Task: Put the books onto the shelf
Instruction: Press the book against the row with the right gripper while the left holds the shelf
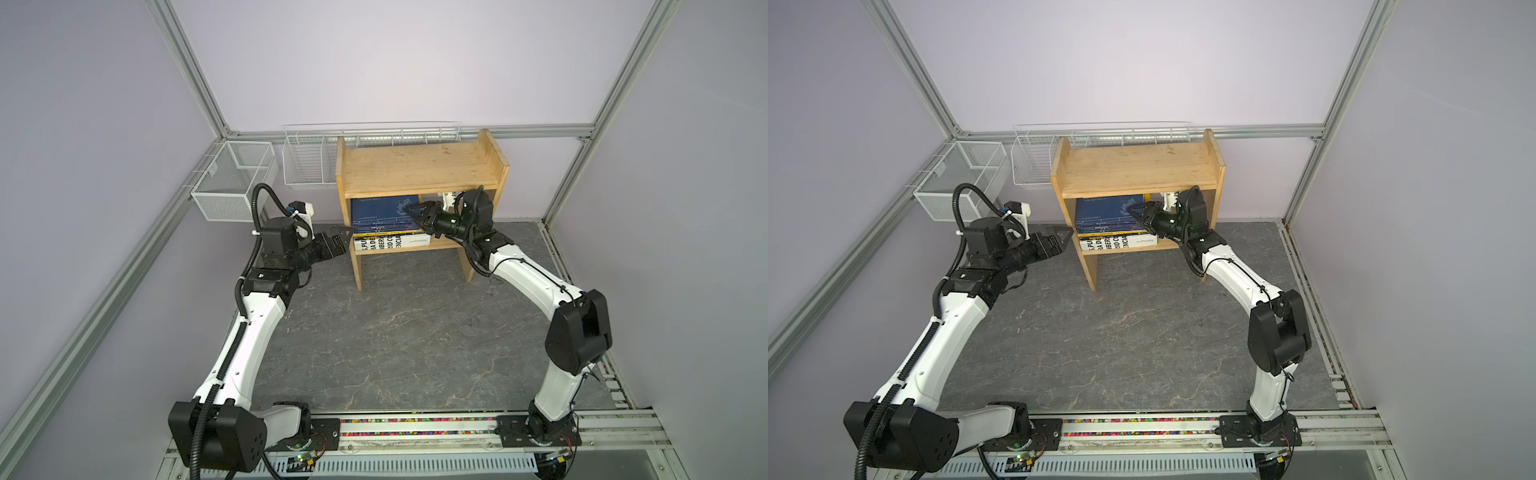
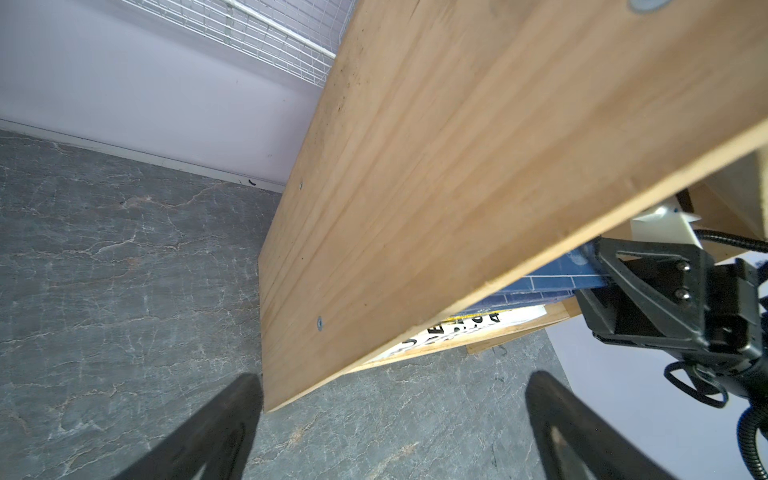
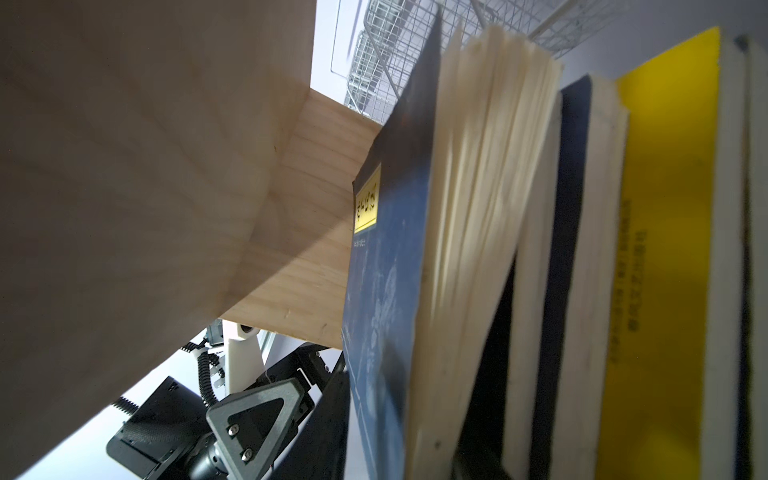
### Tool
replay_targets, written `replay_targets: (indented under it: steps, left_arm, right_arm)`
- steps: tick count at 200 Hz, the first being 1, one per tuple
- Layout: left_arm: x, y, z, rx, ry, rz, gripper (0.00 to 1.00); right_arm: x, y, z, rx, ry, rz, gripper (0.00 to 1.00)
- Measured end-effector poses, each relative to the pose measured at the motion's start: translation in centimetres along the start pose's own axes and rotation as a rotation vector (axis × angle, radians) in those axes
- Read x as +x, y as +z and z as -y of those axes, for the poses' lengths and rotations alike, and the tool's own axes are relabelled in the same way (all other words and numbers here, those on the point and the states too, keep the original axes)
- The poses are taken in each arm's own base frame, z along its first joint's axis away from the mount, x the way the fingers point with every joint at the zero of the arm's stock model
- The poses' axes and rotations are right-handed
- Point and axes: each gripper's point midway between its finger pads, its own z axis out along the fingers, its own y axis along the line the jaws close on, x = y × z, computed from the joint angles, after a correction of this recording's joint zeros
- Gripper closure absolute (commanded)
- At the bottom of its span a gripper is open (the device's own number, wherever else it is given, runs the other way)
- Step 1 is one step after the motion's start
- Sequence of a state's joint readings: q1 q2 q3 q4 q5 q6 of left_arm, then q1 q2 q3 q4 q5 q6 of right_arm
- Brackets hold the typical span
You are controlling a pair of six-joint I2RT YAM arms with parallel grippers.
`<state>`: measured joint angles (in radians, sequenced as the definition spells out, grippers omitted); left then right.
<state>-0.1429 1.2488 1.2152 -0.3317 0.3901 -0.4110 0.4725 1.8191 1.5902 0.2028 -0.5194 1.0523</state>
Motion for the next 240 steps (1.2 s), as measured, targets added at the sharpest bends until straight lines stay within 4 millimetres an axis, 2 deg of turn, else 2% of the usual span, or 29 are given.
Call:
replay_targets:
  steps: [67, 153, 172, 194, 240]
  left_arm:
    - [0.2, 0.0, -0.3, -0.005, -0.003, -0.001, 0.01]
    - [0.4, 0.0, -0.3, 0.005, -0.003, -0.004, 0.01]
    - [0.4, 0.0, -0.2, 0.01, -0.005, -0.001, 0.01]
    - [0.3, 0.1, 0.0, 0.019, -0.006, 0.001, 0.01]
    - [0.5, 0.4, -0.2, 0.025, -0.015, -0.004, 0.01]
  right_arm:
    - [0.5, -1.5, 0.2, 0.121, -0.046, 0.023, 0.49]
    - [0.7, -1.8, 0.4, 0.278, 0.008, 0.062, 0.5]
    - [0.8, -1.8, 0.6, 0.301, 0.017, 0.074, 0.54]
    - [0.6, -1.8, 1.0, 0.335, -0.004, 0.097, 0.68]
    - [0.6, -1.8, 1.3, 0.37, -0.025, 0.127, 0.7]
